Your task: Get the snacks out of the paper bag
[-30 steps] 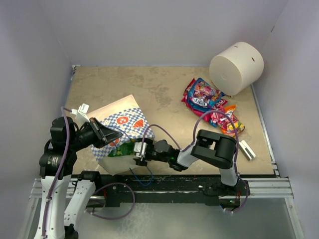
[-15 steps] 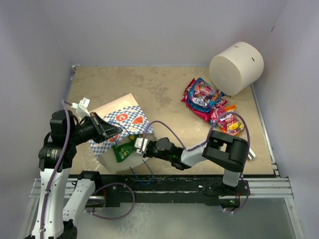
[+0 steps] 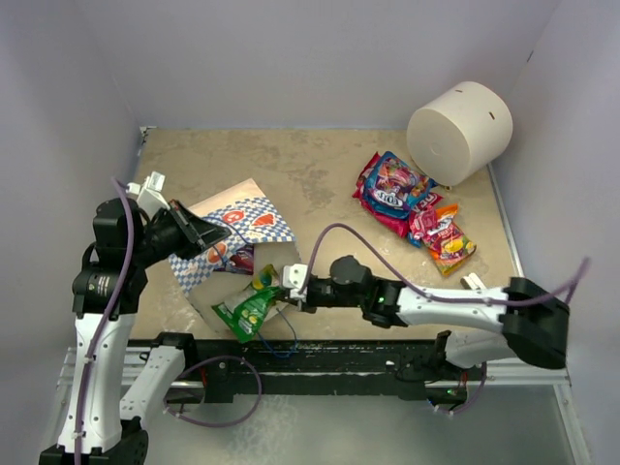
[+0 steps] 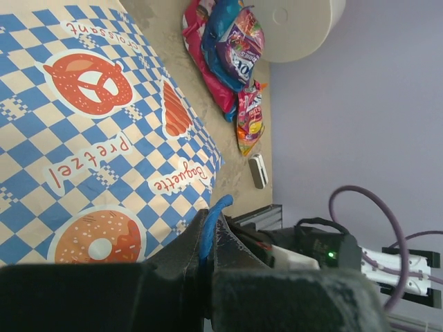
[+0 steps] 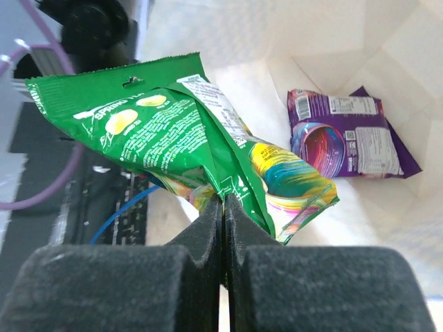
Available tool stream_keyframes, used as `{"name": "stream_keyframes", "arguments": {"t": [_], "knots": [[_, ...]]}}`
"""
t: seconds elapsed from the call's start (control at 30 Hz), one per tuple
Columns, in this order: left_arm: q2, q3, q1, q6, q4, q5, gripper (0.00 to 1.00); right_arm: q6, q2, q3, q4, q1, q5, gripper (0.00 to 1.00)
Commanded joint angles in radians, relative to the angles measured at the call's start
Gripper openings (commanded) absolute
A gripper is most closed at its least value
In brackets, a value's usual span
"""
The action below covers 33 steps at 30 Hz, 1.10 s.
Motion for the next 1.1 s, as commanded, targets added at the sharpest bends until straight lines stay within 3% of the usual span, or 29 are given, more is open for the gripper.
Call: {"name": "stream_keyframes", "arguments": {"t": [0.0, 0.23, 0.37, 0.47, 0.67, 0.73, 0.87, 1.07], "knots": [[0.006, 0.022, 0.0, -0.003, 0.105, -0.048, 0.0, 0.024, -0.242, 0.014, -0.239, 0.004, -0.07, 0.0], [0.017, 0.01, 0.0, -0.03, 0.139, -0.088, 0.0, -0.052, -0.566, 0.065, -0.605, 0.004, 0.061, 0.0], [0.028, 0.01, 0.0, -0.033, 0.147, -0.095, 0.0, -0.096, -0.691, 0.126, -0.728, 0.005, 0.185, 0.0], [0.038, 0.016, -0.001, -0.035, 0.155, -0.096, 0.0, -0.121, -0.75, 0.154, -0.746, 0.004, 0.326, 0.0], [0.055, 0.028, 0.0, -0.019, 0.174, -0.069, 0.0, -0.097, -0.711, 0.127, -0.55, -0.024, 0.83, 0.0], [0.05, 0.029, 0.0, -0.013, 0.177, -0.064, 0.0, -0.011, -0.657, 0.137, -0.513, -0.101, 0.902, 0.0], [0.041, 0.026, 0.0, -0.011, 0.181, -0.055, 0.0, 0.271, -0.524, 0.215, -0.603, -0.413, 0.816, 0.0], [0.048, 0.033, 0.0, -0.008, 0.193, -0.025, 0.0, 0.539, -0.271, 0.379, -0.769, -0.697, 0.838, 0.0]]}}
